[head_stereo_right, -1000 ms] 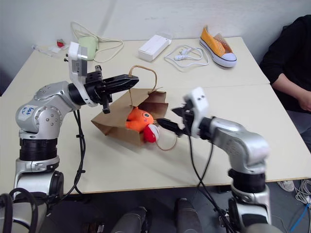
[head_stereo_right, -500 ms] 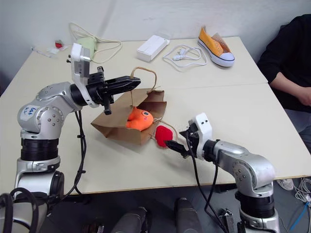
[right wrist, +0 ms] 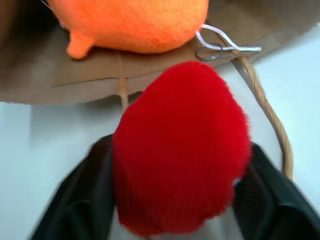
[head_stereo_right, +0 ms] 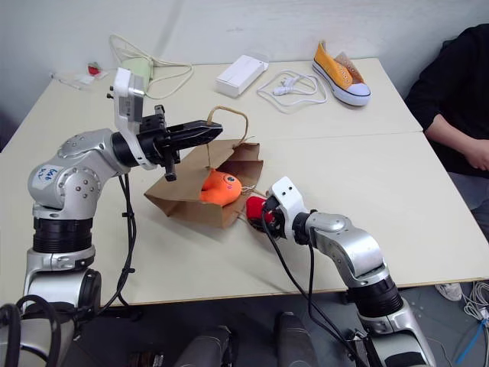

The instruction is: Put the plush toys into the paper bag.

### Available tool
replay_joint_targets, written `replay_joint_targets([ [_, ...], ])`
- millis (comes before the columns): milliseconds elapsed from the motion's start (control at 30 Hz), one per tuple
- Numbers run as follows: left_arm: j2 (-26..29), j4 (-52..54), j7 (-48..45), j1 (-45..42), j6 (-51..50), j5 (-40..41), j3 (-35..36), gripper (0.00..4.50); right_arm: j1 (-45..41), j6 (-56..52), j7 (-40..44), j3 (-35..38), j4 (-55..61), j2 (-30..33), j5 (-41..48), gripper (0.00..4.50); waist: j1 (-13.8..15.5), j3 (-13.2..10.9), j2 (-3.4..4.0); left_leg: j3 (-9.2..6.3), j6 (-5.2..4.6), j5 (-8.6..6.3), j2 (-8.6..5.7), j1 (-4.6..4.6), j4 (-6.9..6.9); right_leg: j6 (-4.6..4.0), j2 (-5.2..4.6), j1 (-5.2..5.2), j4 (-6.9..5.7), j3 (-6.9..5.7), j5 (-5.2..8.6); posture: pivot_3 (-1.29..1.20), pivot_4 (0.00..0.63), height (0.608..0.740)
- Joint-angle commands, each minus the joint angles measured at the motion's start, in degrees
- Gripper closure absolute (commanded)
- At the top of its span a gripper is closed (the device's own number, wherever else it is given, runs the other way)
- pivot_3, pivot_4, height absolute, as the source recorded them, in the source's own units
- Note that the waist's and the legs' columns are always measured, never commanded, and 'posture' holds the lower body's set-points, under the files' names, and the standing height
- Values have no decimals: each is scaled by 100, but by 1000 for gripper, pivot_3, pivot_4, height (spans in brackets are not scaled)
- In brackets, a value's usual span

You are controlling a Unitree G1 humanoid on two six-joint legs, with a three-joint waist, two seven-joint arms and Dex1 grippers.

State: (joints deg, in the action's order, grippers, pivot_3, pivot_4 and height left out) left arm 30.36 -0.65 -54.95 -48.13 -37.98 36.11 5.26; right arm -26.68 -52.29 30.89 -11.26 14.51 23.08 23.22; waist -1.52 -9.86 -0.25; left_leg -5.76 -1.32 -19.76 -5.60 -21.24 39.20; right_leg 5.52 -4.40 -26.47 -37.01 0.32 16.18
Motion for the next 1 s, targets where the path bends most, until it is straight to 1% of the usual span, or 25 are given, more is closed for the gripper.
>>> replay_joint_targets([
  [33,62,207,-17,-121,8,72,42,4500,-273,-8,139,244,311,-62,245,2996,1,0,0,0,0,0,0,0,0,0,0,0,0,0,0,0,150,740],
  [100,43,244,-12,-107,-23,99,33,4500,-482,-186,121,442,278,-198,460,3563,-7,0,0,0,0,0,0,0,0,0,0,0,1,1,0,0,150,740],
  [167,29,311,-23,-90,-76,140,15,4500,-753,-304,66,623,117,-363,610,3958,-10,0,0,1,0,0,0,0,0,0,0,-1,1,1,0,0,150,740],
  [200,26,350,-34,-81,-108,165,7,4500,-892,-323,50,673,5,-428,632,4062,-10,0,0,0,0,0,1,1,-1,0,1,-2,0,0,0,0,150,740],
  [267,31,417,-74,-66,-200,234,-1,4500,-1182,-209,54,644,-359,-549,534,4110,-10,0,0,0,0,0,2,1,0,0,2,-1,-2,1,0,0,150,740],
  [300,36,440,-91,-62,-232,259,-5,4500,-1282,-116,64,587,-532,-587,455,4110,-10,0,0,0,0,0,2,1,-1,0,1,0,-2,0,0,0,150,740],
  [400,72,605,-154,-20,-344,334,-44,4500,-1731,474,-76,507,-1631,-1013,133,4110,-20,0,0,0,0,0,2,2,-2,0,1,1,-2,0,0,0,150,740],
  [533,101,754,-131,8,-442,412,-9,4500,-2362,1035,-492,956,-3035,-1733,59,4110,-51,0,0,1,0,0,1,2,-1,0,1,-2,-8,1,0,0,150,740],
  [633,112,815,-114,52,-454,434,4,4500,-2775,1291,-751,1376,-3824,-2099,154,4110,-77,0,0,1,1,1,1,2,-1,0,1,-3,-10,-1,0,0,150,740],
  [733,125,854,-104,93,-441,435,16,4500,-3021,1410,-772,1515,-4392,-2305,116,4110,-90,0,1,-2,1,1,1,2,-1,0,1,-2,-9,-3,0,0,150,740],
  [833,133,882,-77,121,-395,410,35,4500,-3147,1618,-737,1273,-4861,-2399,-227,4111,-126,1,1,-3,1,1,1,2,-2,0,1,-2,-9,-3,0,0,150,740],
  [900,129,861,-41,116,-338,372,47,4500,-3215,1693,-732,1279,-5093,-2458,-297,4111,-174,0,1,-3,1,1,1,2,-2,0,1,-2,-9,-3,0,0,150,740],
  [967,123,767,20,102,-252,309,74,4500,-3232,1687,-633,1286,-5211,-2486,-318,3410,-199,0,1,-3,1,1,2,2,-3,0,1,-3,-10,-3,0,0,150,740],
  [1000,125,705,41,109,-206,274,81,4500,-3219,1656,-570,1283,-5191,-2484,-310,3207,-205,0,1,-3,1,1,3,2,-4,0,2,-3,-10,-3,0,0,150,740],
])
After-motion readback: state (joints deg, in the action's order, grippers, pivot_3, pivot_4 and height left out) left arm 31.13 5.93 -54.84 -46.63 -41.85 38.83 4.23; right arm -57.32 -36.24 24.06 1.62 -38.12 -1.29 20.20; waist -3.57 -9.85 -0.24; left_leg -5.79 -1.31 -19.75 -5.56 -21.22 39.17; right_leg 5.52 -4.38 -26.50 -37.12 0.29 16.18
